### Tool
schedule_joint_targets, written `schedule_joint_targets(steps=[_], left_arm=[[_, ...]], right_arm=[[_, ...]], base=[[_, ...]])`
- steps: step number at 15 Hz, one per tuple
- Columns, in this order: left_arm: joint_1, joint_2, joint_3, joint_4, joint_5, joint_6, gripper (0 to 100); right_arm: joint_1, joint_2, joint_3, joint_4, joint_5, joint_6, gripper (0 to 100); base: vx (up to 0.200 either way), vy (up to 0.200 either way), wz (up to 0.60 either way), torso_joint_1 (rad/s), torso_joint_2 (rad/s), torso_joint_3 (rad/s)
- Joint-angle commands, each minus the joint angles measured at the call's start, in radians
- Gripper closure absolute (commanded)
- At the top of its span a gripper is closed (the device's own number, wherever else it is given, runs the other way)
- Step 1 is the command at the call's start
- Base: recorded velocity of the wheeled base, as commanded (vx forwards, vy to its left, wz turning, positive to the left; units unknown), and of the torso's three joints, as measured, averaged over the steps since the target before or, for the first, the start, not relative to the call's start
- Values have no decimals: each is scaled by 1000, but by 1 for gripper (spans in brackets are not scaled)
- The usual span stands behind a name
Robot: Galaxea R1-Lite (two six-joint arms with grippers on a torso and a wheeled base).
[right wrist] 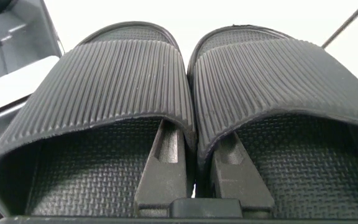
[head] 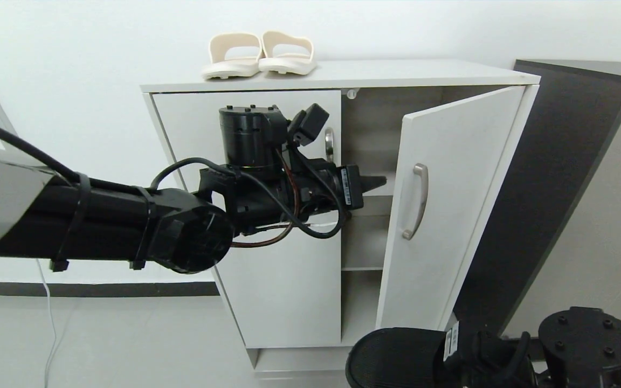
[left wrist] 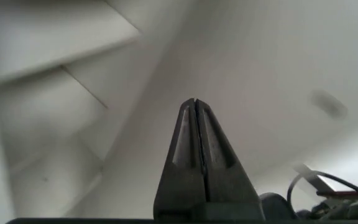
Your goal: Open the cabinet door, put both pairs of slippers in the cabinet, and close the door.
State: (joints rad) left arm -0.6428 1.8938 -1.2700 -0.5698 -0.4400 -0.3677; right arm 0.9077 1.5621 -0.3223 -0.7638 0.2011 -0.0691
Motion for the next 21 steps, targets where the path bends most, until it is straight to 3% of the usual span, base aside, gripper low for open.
schedule_joint_targets(steps=[1,4,8,11,14,17,19,21], left_arm=[[-44,7,9,-1,1,1,100],[-166,-41,63,-36,72,6,100],[-175,-38,70,-94,73,3,100],[-54,-113,75,-82,147,-7,100],[38,-323,161,-19,231,1,100],[123,-593,354,113,302,93,100],[161,-748,400,257,414,127,100],[163,-907,402,447,596,144,100]], right_arm=[[4,6,3,0,0,0,100],[4,6,8,0,3,0,100],[4,6,9,0,1,0,100],[-46,67,-32,-32,-2,12,100],[-127,191,-104,-189,-71,80,100],[-158,335,-297,-261,-347,241,100],[-182,415,-408,-255,-500,246,100],[-210,467,-488,-219,-623,246,100]], base=[[-200,0,0,-12,2,-2],[-200,0,0,4,5,4],[-50,0,0,1,2,-1],[0,0,0,0,0,0],[0,0,0,0,0,0],[0,0,0,0,0,0],[0,0,0,0,0,0],[0,0,0,0,0,0]])
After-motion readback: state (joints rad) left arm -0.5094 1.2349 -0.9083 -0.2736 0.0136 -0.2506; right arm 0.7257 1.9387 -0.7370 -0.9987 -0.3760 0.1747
